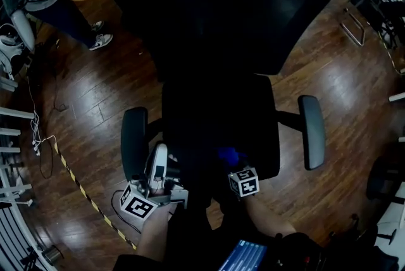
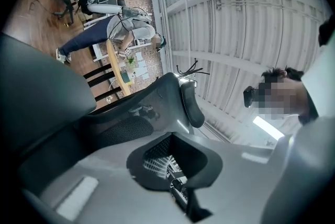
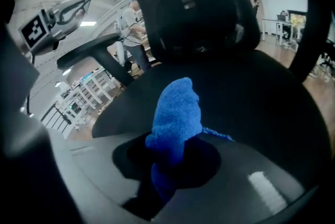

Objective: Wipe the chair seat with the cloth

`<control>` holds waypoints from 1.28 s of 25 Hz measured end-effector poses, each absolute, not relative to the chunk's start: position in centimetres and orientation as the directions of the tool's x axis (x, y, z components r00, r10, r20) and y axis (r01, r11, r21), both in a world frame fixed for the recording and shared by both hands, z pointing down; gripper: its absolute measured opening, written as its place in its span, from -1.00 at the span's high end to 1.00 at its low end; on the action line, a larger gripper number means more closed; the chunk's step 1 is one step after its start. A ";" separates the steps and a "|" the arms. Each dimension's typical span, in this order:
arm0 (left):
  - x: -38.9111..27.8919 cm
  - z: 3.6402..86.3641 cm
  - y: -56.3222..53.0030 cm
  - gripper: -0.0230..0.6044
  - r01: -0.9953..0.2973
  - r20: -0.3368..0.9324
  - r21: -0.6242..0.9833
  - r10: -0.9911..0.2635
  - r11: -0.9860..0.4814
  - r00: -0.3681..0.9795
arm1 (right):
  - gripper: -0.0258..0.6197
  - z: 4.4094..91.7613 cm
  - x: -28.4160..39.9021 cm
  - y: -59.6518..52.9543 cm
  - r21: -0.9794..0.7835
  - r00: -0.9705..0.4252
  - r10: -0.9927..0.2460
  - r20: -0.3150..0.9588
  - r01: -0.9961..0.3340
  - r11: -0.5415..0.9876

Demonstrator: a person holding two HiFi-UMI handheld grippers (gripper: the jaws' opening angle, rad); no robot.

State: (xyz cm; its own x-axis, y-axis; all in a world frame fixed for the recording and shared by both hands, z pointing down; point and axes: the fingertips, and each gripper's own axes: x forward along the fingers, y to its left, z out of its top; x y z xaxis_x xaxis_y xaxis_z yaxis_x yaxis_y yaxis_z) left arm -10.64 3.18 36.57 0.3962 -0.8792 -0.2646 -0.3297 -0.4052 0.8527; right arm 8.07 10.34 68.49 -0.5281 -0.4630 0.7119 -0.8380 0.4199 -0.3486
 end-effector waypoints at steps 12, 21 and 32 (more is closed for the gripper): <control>-9.6 36.6 2.1 0.94 -0.328 -0.269 0.850 -0.877 -0.411 0.399 | 0.67 66.8 24.7 9.2 -0.258 -0.249 -0.629 0.737 -0.963 0.080; -9.1 35.6 2.4 0.94 -0.329 -0.262 0.853 -0.878 -0.406 0.401 | 0.67 61.3 21.2 6.7 -0.437 -0.438 -0.707 0.555 -0.877 0.200; -7.5 23.7 10.7 0.94 -0.354 -0.293 0.826 -0.870 -0.439 0.395 | 0.67 31.0 13.0 8.6 -0.580 -0.760 -0.650 0.012 -0.534 0.615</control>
